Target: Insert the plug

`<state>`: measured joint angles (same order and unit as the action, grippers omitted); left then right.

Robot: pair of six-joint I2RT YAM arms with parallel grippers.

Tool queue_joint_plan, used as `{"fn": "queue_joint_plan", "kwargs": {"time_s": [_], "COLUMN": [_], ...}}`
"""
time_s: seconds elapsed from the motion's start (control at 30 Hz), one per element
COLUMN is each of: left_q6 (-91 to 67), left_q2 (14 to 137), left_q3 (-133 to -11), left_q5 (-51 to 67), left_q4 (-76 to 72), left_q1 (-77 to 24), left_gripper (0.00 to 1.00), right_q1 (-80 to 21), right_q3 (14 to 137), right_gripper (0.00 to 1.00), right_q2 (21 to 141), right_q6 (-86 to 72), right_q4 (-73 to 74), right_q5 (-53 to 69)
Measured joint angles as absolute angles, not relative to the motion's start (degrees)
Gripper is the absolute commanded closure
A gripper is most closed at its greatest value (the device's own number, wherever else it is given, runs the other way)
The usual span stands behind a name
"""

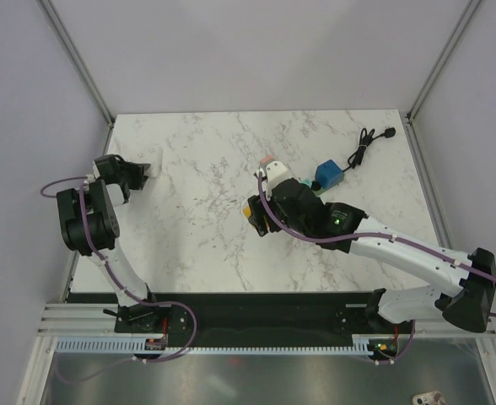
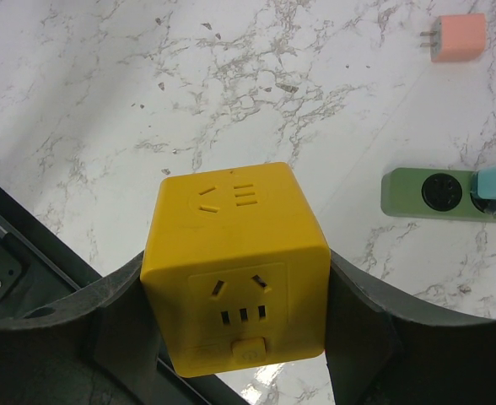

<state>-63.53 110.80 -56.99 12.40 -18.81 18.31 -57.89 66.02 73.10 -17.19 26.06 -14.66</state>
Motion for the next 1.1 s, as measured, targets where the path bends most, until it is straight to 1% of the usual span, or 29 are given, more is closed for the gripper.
{"fn": "queue_joint_plan", "kwargs": {"time_s": [0.03,0.1,0.13,0.2,0.23,0.4,0.53,0.73,0.9,1.1], "left_q6": [-63.7,-64.3,-64.5,-64.8,-65.1,-67.6,-72.9,-84.8,-92.7,-99.1], "left_q2": [110.6,109.2,108.2,105.6,104.1,95.9,90.0,81.1,77.8,77.6], "left_q3": [-56.5,-55.0,-54.1,-52.1,-50.8,-44.3,-39.0,-32.0,-29.6,-29.6], "left_q5": [12.7,13.7,13.8,13.8,13.6,13.1,11.6,5.5,0.0,-4.4], "left_q4": [-19.4,-20.4,-20.6,-20.2,-19.8,-17.1,-15.8,-11.9,-10.4,-9.3], "left_q1": [18.3,18.2,17.9,17.3,16.8,13.2,6.5,-5.7,-13.7,-21.9], "left_gripper": [0.72,0.79,0.85,0.92,0.98,0.98,0.98,0.98,0.98,0.98], "right_q1": [-57.9,-57.8,-57.8,-57.8,-57.8,-57.8,-57.7,-57.7,-57.7,-57.7], "right_q3": [66.0,65.8,65.5,64.4,63.8,61.2,60.4,58.6,58.2,58.1], "right_gripper": [1.0,1.0,1.0,1.0,1.0,1.0,1.0,1.0,1.0,1.0], "right_q2": [73.1,72.8,72.4,71.4,70.7,66.6,63.0,58.8,58.0,58.2], "right_q6": [-17.2,-17.4,-17.7,-18.3,-18.7,-19.8,-19.9,-20.8,-21.8,-22.9], "right_q4": [26.1,26.0,25.9,25.8,25.8,26.0,26.2,27.0,29.8,32.3], "right_q5": [-14.7,-14.7,-14.7,-14.6,-14.6,-14.3,-14.5,-14.9,-16.2,-17.1]}}
